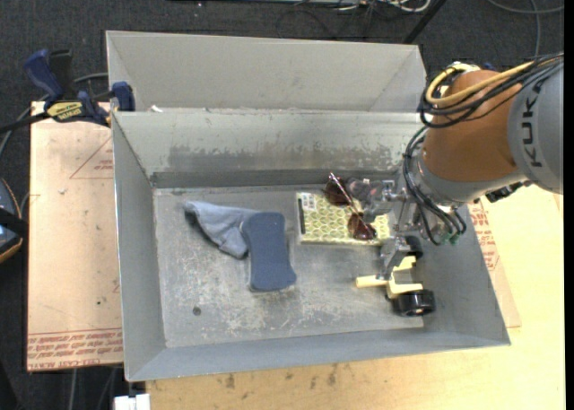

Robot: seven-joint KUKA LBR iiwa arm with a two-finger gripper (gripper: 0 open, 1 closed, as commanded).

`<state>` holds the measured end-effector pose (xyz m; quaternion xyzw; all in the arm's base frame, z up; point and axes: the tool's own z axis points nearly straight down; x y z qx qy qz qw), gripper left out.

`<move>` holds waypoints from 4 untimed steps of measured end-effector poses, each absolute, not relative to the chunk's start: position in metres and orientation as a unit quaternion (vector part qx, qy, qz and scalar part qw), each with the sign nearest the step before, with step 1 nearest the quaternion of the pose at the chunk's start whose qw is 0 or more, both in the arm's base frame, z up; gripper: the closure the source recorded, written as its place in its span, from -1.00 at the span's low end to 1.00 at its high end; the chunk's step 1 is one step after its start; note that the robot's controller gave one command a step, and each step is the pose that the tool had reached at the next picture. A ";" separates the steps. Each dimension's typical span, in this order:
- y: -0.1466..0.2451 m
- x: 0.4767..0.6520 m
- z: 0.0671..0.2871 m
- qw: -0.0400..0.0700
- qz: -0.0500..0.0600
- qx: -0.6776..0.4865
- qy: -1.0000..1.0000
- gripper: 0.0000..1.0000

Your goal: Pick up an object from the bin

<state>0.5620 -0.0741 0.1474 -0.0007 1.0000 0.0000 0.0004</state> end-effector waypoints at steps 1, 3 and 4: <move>-0.074 0.562 0.147 0.000 0.000 -0.001 1.000 -1.00; -0.104 0.632 0.075 0.000 0.001 0.064 0.998 1.00; -0.104 0.632 0.075 0.000 0.001 0.064 0.998 1.00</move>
Offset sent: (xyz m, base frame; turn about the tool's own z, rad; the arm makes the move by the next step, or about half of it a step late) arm 0.0463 0.0035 -0.0774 0.0148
